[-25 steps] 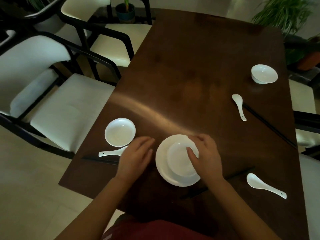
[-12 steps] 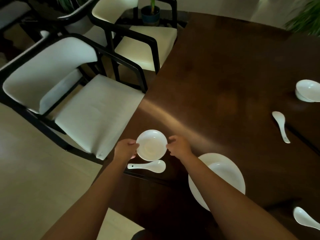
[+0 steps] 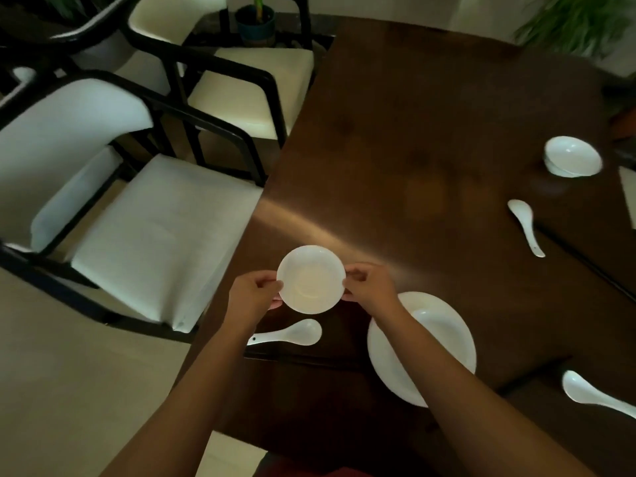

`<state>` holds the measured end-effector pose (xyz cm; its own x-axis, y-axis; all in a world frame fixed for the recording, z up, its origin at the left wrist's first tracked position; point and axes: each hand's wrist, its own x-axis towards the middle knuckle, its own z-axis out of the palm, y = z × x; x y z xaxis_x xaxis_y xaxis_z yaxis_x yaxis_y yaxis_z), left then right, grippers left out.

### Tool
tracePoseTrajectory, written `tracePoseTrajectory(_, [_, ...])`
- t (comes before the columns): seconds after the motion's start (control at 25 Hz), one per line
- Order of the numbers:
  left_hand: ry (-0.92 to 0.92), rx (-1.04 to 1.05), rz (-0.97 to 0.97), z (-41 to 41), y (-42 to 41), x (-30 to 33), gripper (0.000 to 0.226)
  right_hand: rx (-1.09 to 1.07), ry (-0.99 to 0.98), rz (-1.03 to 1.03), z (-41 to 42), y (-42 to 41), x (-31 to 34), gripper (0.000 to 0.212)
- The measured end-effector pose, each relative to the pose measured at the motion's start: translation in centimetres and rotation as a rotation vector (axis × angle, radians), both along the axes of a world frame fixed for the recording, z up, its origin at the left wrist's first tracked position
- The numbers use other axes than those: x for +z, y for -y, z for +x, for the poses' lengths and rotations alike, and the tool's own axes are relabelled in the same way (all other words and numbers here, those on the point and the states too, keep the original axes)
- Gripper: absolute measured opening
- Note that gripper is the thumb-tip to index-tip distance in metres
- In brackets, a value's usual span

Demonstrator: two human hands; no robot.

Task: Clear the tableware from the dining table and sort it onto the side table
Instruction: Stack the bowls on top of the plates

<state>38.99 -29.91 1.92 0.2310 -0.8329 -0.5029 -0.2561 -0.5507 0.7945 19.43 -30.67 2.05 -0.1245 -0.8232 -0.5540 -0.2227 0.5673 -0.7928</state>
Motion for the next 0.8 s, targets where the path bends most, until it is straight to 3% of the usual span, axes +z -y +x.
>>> tracePoseTrajectory(0.24, [-0.155,-0.319,-0.102,-8.4,-1.1,2.7,0.023,-0.203,-0.068,-0.148,-9.9,-6.6,4.3,0.025])
tracePoseTrajectory(0.44, [-0.042,-0.544,-0.110,-13.8,-2.8,2.2,0.024,-0.288,-0.194,-0.040,-14.1,-11.1,3.0,0.025])
tracePoseTrajectory(0.8, [0.130,-0.614,-0.133,-15.2,-4.9,0.3,0.025,-0.292,-0.330,0.002,-14.1,-13.4,0.7,0.026])
